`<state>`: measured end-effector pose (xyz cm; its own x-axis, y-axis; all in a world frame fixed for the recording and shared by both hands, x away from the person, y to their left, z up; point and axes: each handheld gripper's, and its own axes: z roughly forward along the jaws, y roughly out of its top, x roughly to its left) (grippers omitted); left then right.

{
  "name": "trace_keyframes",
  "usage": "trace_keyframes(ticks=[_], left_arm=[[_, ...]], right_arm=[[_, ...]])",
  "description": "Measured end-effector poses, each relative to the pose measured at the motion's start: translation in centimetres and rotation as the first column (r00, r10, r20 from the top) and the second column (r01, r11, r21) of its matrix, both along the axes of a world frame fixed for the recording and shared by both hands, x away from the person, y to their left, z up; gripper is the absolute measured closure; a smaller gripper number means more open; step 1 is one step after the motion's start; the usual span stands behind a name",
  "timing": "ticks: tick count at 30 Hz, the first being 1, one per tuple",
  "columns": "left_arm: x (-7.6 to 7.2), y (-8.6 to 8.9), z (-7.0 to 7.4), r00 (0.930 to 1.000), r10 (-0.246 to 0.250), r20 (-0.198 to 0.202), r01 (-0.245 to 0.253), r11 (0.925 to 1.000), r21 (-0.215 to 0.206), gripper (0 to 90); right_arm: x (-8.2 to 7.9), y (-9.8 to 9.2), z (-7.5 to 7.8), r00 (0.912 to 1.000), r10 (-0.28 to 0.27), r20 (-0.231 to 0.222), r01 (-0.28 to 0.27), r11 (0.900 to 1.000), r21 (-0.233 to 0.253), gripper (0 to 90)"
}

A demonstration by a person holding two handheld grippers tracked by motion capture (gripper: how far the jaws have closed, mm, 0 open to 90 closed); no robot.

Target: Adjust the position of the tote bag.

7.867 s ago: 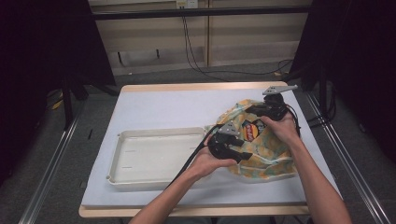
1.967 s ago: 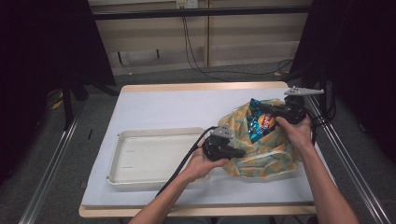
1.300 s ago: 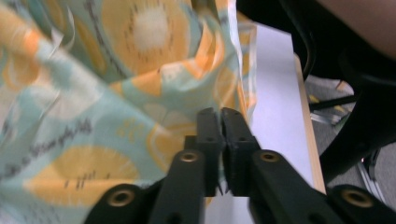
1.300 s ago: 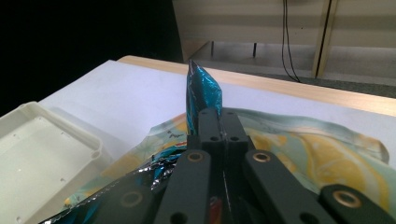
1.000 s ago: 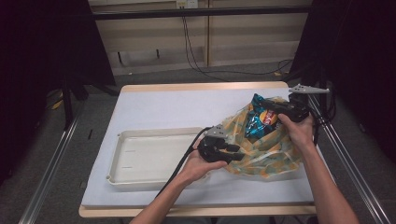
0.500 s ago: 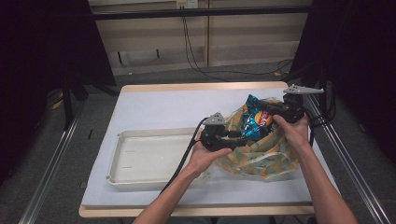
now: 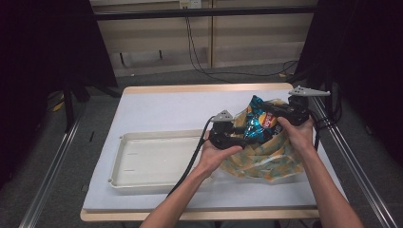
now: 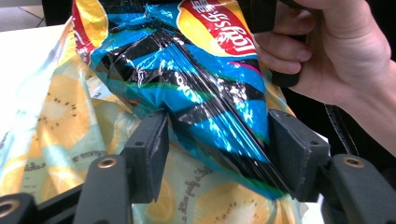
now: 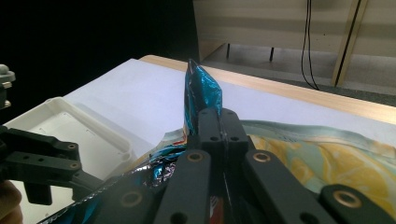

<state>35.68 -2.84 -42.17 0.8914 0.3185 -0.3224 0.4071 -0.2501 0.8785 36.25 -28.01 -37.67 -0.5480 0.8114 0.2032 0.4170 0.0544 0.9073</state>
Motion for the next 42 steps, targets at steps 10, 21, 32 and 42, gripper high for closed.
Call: trace_keyframes(ticks=[10, 21, 32, 42], left_arm=[[0.6, -0.8, 0.0, 0.9997, 0.019, -0.016, -0.019, 0.9998, 0.006, 38.0], [1.5, -0.9, -0.5, 0.9990, 0.036, -0.027, -0.036, 0.9991, -0.023, 67.7], [1.3, -1.1, -0.3, 0.9990, 0.011, -0.043, -0.013, 0.9985, -0.053, 88.1], [1.4, -0.7, 0.7, 0.9996, -0.007, -0.027, 0.005, 0.9985, -0.054, 89.9]], right_arm=[[-0.1, 0.1, 0.0, 0.9999, 0.015, -0.003, -0.015, 1.000, 0.001, 90.0], [-0.2, 0.0, 0.1, 0.9996, 0.030, 0.002, -0.030, 0.999, 0.016, 89.9], [-0.6, -0.9, 0.7, 0.9990, 0.023, 0.037, -0.024, 0.999, 0.033, 65.0], [-1.5, -3.4, 1.9, 0.9967, -0.046, 0.066, 0.045, 0.999, 0.025, 46.1]])
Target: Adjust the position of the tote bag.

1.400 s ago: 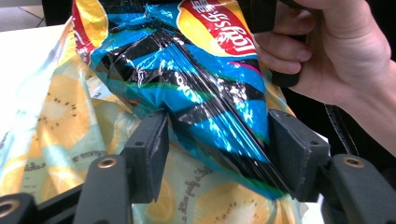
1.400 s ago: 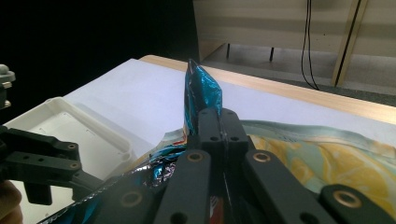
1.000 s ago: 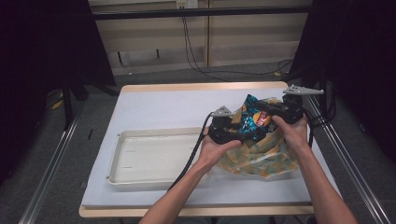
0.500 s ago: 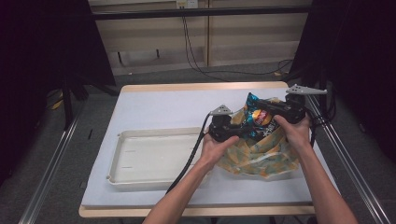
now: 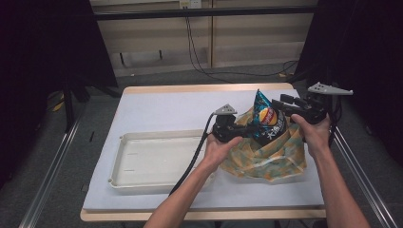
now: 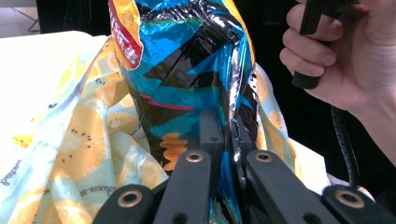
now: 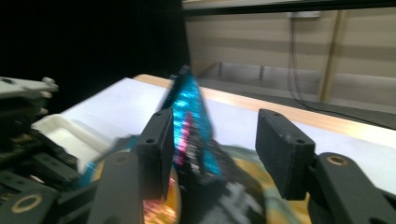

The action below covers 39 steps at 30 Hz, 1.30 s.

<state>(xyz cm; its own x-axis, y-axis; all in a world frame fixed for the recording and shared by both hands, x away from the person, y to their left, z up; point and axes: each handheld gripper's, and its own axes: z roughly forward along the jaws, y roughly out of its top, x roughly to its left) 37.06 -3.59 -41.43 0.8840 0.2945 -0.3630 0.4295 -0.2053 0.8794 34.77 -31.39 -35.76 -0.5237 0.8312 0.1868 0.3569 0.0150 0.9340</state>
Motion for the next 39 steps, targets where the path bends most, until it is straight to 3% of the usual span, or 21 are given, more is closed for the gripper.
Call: trace_keyframes(ticks=[3, 6, 9, 12, 16, 19, 21, 24, 25, 32, 39], left_arm=[[-0.1, 0.3, 0.4, 1.0000, 0.001, 0.007, -0.001, 1.0000, 0.008, 90.0], [0.0, 0.7, 0.8, 0.9998, -0.001, 0.018, 0.001, 1.0000, -0.003, 90.0], [-0.1, 1.1, 1.3, 0.9997, -0.001, 0.025, 0.001, 1.0000, -0.008, 90.0], [-0.3, 1.5, 2.1, 0.9996, -0.003, 0.028, 0.004, 0.9998, -0.018, 90.0], [-0.3, 2.4, 3.0, 0.9989, -0.009, 0.047, 0.008, 0.9999, 0.015, 90.0], [-0.6, 3.3, 3.7, 0.9973, -0.011, 0.073, 0.008, 0.9994, 0.033, 90.0], [-0.6, 3.9, 4.3, 0.9965, -0.013, 0.082, 0.011, 0.9995, 0.031, 90.0], [-0.7, 4.5, 5.0, 0.9958, -0.011, 0.091, 0.009, 0.9998, 0.019, 90.0], [-0.7, 4.6, 5.2, 0.9953, -0.007, 0.097, 0.004, 0.9995, 0.033, 90.0], [-1.1, 5.5, 6.1, 0.9935, -0.010, 0.113, 0.009, 0.9999, 0.015, 90.0], [-1.4, 6.5, 7.2, 0.9911, 0.001, 0.133, -0.002, 1.0000, 0.005, 90.0]], right_arm=[[0.0, -0.7, -0.2, 0.9996, -0.008, -0.025, 0.008, 1.000, 0.002, 44.6], [-0.1, -1.3, -0.3, 0.9992, -0.034, -0.022, 0.034, 0.999, -0.015, 44.7], [0.0, -2.1, -0.7, 0.9977, -0.063, -0.026, 0.064, 0.998, 0.019, 43.9], [0.2, -2.4, -1.3, 0.9959, -0.075, -0.050, 0.074, 0.997, -0.010, 43.0], [0.4, -2.5, -2.0, 0.9922, -0.092, -0.084, 0.090, 0.996, -0.031, 40.4], [0.5, -2.3, -2.1, 0.9904, -0.114, -0.078, 0.109, 0.991, -0.075, 40.7], [0.5, -2.2, -2.1, 0.9918, -0.096, -0.084, 0.091, 0.994, -0.061, 40.4], [0.5, -1.8, -2.2, 0.9915, -0.095, -0.089, 0.088, 0.993, -0.077, 41.9], [0.5, -1.7, -2.3, 0.9918, -0.091, -0.089, 0.084, 0.993, -0.084, 42.5], [0.6, -1.6, -3.2, 0.9920, -0.073, -0.103, 0.061, 0.992, -0.111, 55.6], [0.2, -1.4, -4.6, 0.9873, -0.036, -0.155, 0.013, 0.989, -0.145, 61.6]])
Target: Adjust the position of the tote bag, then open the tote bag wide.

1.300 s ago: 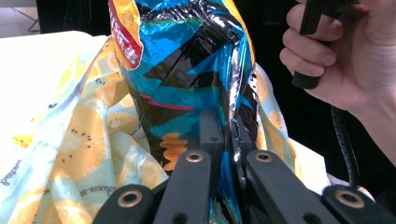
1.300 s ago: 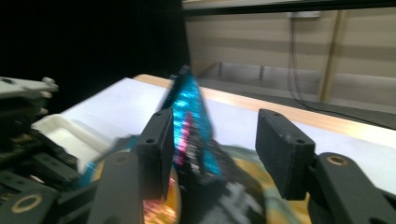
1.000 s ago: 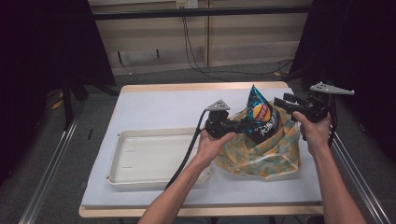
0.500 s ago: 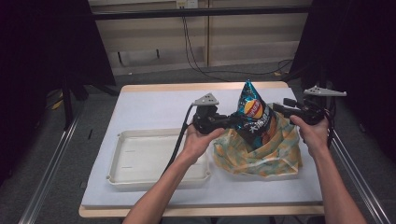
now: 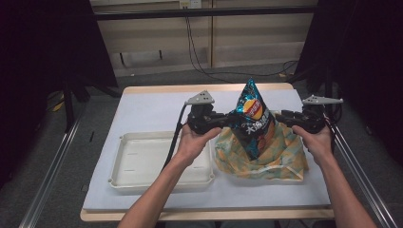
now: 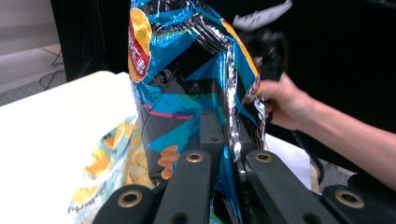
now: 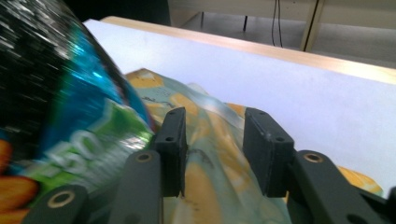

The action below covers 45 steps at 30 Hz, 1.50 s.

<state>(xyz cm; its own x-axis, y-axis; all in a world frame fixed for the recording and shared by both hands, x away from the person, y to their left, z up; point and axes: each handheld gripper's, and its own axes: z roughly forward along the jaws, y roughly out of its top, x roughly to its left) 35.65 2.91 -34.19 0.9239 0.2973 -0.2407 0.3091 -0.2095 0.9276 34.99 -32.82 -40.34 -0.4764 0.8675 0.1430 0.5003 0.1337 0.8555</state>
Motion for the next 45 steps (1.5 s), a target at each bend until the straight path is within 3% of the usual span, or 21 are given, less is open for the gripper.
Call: trace_keyframes(ticks=[5, 7, 14, 20, 26, 27, 28, 30, 33, 35, 40, 42, 45], left_arm=[[0.0, 0.8, 0.9, 1.0000, 0.002, 0.008, -0.002, 0.9998, -0.020, 90.0], [0.2, 1.1, 1.2, 0.9999, 0.000, 0.010, 0.001, 0.9992, -0.039, 90.0], [0.2, 2.1, 2.5, 0.9996, 0.001, 0.027, -0.001, 0.9995, -0.032, 90.0], [0.1, 3.5, 3.4, 0.9990, 0.004, 0.044, -0.003, 0.9995, -0.030, 90.0], [0.1, 5.5, 4.2, 0.9972, 0.040, 0.063, -0.038, 0.9987, -0.034, 90.0], [0.2, 5.8, 4.2, 0.9971, 0.043, 0.063, -0.042, 0.9987, -0.028, 90.0], [0.3, 6.1, 4.3, 0.9968, 0.047, 0.065, -0.046, 0.9988, -0.019, 90.0], [0.2, 6.7, 4.4, 0.9961, 0.059, 0.066, -0.059, 0.9982, -0.009, 90.0], [0.2, 7.4, 4.4, 0.9957, 0.065, 0.066, -0.065, 0.9979, 0.002, 90.0], [0.2, 7.8, 4.4, 0.9955, 0.069, 0.065, -0.070, 0.9975, 0.011, 89.9], [0.2, 8.8, 4.3, 0.9950, 0.078, 0.062, -0.079, 0.9966, 0.022, 89.9], [0.2, 9.2, 4.3, 0.9947, 0.081, 0.063, -0.083, 0.9960, 0.032, 89.8], [0.3, 10.0, 4.2, 0.9930, 0.104, 0.058, -0.104, 0.9945, 0.009, 89.8]], right_arm=[[-0.4, -0.5, -1.0, 0.9995, -0.018, -0.027, 0.016, 0.999, -0.050, 70.1], [-0.6, -0.7, -1.3, 0.9993, -0.020, -0.032, 0.018, 0.998, -0.054, 73.3], [-0.7, -1.5, -1.6, 0.9984, -0.050, -0.028, 0.048, 0.997, -0.066, 89.4], [-0.1, -2.4, -1.1, 0.9961, -0.088, -0.004, 0.088, 0.995, -0.049, 90.0], [0.6, -3.5, -1.4, 0.9845, -0.175, 0.004, 0.175, 0.983, -0.062, 90.0], [0.6, -3.7, -1.4, 0.9836, -0.180, 0.002, 0.180, 0.983, -0.043, 90.0], [0.5, -3.7, -1.4, 0.9856, -0.169, 0.003, 0.169, 0.985, -0.017, 87.4], [0.0, -3.4, -1.3, 0.9878, -0.155, 0.015, 0.155, 0.988, 0.005, 68.7], [-0.8, -2.4, -0.8, 0.9927, -0.112, 0.045, 0.113, 0.993, -0.029, 55.3], [-1.5, -1.8, -0.2, 0.9926, -0.095, 0.076, 0.096, 0.995, -0.008, 46.3], [-2.4, -1.1, 0.4, 0.9946, -0.050, 0.090, 0.047, 0.998, 0.039, 33.3], [-2.8, -0.8, 0.5, 0.9954, -0.035, 0.089, 0.033, 0.999, 0.023, 31.6], [-3.4, -0.7, 0.9, 0.9946, -0.034, 0.098, 0.031, 0.999, 0.033, 24.8]])
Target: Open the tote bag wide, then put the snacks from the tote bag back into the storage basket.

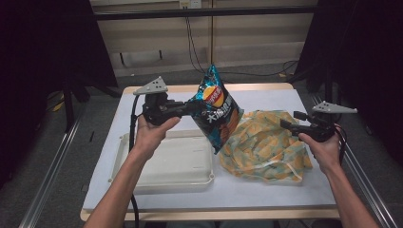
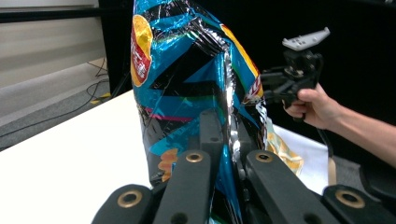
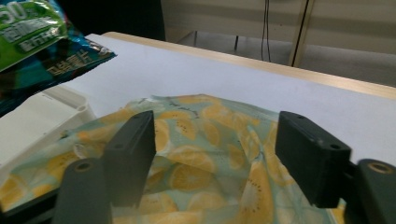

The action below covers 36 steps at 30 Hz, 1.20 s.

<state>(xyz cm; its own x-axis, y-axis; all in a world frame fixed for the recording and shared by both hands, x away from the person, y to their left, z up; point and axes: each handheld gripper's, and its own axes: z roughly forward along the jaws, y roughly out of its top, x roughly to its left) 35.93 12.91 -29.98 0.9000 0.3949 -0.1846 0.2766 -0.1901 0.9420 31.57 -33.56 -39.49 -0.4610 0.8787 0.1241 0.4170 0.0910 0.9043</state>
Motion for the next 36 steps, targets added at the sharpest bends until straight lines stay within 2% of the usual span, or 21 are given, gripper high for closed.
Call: trace_keyframes(ticks=[2, 4, 7, 10, 12, 13, 16, 18, 20, 21, 22, 25, 28, 29, 30, 32, 33, 34, 36], left_arm=[[0.0, 0.6, 0.0, 1.0000, 0.008, -0.002, -0.008, 1.0000, 0.006, 89.8], [0.1, 1.1, 0.0, 0.9999, 0.012, -0.003, -0.012, 0.9998, 0.013, 89.8], [0.0, 1.8, 0.0, 0.9999, 0.010, 0.011, -0.010, 0.9998, 0.017, 89.7], [0.0, 2.3, 0.0, 0.9999, 0.014, 0.008, -0.014, 0.9996, 0.025, 89.8], [0.0, 2.7, 0.0, 0.9998, 0.019, 0.006, -0.019, 0.9991, 0.038, 89.8], [0.1, 2.9, 0.0, 0.9998, 0.017, 0.005, -0.017, 0.9993, 0.034, 89.8], [0.0, 3.4, 0.1, 0.9996, 0.028, 0.006, -0.028, 0.9991, 0.032, 89.7], [-0.1, 3.7, 0.1, 0.9996, 0.025, 0.010, -0.026, 0.9989, 0.039, 89.7], [-0.2, 4.0, 0.2, 0.9997, 0.021, 0.011, -0.022, 0.9988, 0.044, 89.7], [-0.3, 4.2, 0.3, 0.9995, 0.028, 0.014, -0.029, 0.9980, 0.056, 89.8], [-0.3, 4.3, 0.3, 0.9997, 0.022, 0.012, -0.022, 0.9985, 0.051, 89.7], [-0.4, 4.7, 0.4, 0.9997, 0.020, 0.016, -0.021, 0.9978, 0.063, 89.7], [-0.4, 5.3, 0.7, 0.9995, 0.025, 0.018, -0.027, 0.9966, 0.077, 89.5], [-0.4, 5.4, 0.7, 0.9995, 0.029, 0.015, -0.030, 0.9967, 0.075, 89.5], [-0.4, 5.6, 0.8, 0.9994, 0.029, 0.019, -0.031, 0.9962, 0.082, 89.5], [-0.6, 5.9, 0.8, 0.9994, 0.031, 0.017, -0.032, 0.9961, 0.082, 89.5], [-0.6, 6.1, 0.8, 0.9996, 0.025, 0.016, -0.026, 0.9963, 0.082, 89.6], [-0.7, 6.3, 0.8, 0.9996, 0.022, 0.019, -0.024, 0.9961, 0.085, 89.5], [-0.8, 6.8, 0.9, 0.9998, 0.014, 0.013, -0.015, 0.9956, 0.093, 89.5]], right_arm=[[-0.5, 0.0, 0.2, 0.9999, -0.011, 0.006, 0.011, 1.000, 0.007, 16.7], [-1.0, 0.2, 0.3, 0.9998, -0.014, 0.013, 0.014, 1.000, 0.013, 13.1], [-1.8, 0.4, -0.1, 0.9998, 0.013, 0.012, -0.013, 1.000, -0.003, 10.4], [-2.3, 0.3, -0.6, 0.9989, 0.045, -0.014, -0.045, 0.999, 0.017, 4.7], [-2.8, 0.4, -0.9, 0.9972, 0.075, -0.001, -0.075, 0.997, -0.001, 0.0], [-3.2, 0.4, -1.0, 0.9949, 0.100, -0.013, -0.100, 0.995, 0.003, 0.1], [-4.0, 0.9, -1.1, 0.9961, 0.087, -0.013, -0.087, 0.996, 0.002, 2.4], [-4.5, 1.0, -1.2, 0.9925, 0.121, -0.015, -0.121, 0.992, 0.022, 0.8], [-5.2, 1.3, -1.4, 0.9944, 0.105, -0.012, -0.104, 0.994, 0.031, 3.0], [-5.6, 1.5, -1.5, 0.9961, 0.088, 0.000, -0.088, 0.996, 0.015, 2.6], [-5.9, 1.6, -1.6, 0.9971, 0.076, 0.006, -0.076, 0.997, 0.019, 2.7], [-6.8, 2.2, -1.6, 0.9973, 0.071, 0.019, -0.072, 0.997, 0.034, 2.7], [-7.8, 2.9, -1.5, 0.9973, 0.059, 0.043, -0.060, 0.998, 0.009, 2.5], [-8.1, 3.1, -1.6, 0.9961, 0.069, 0.054, -0.068, 0.998, -0.017, 0.9], [-8.2, 3.2, -1.6, 0.9966, 0.068, 0.046, -0.067, 0.998, -0.020, 0.6], [-8.5, 3.4, -1.8, 0.9967, 0.059, 0.056, -0.059, 0.998, 0.008, 1.9], [-8.8, 3.7, -2.1, 0.9973, 0.059, 0.044, -0.060, 0.998, 0.009, 1.7], [-8.9, 3.8, -2.3, 0.9968, 0.066, 0.045, -0.065, 0.998, -0.005, 1.6], [-9.4, 4.1, -2.5, 0.9970, 0.063, 0.046, -0.063, 0.998, -0.001, 1.6]])
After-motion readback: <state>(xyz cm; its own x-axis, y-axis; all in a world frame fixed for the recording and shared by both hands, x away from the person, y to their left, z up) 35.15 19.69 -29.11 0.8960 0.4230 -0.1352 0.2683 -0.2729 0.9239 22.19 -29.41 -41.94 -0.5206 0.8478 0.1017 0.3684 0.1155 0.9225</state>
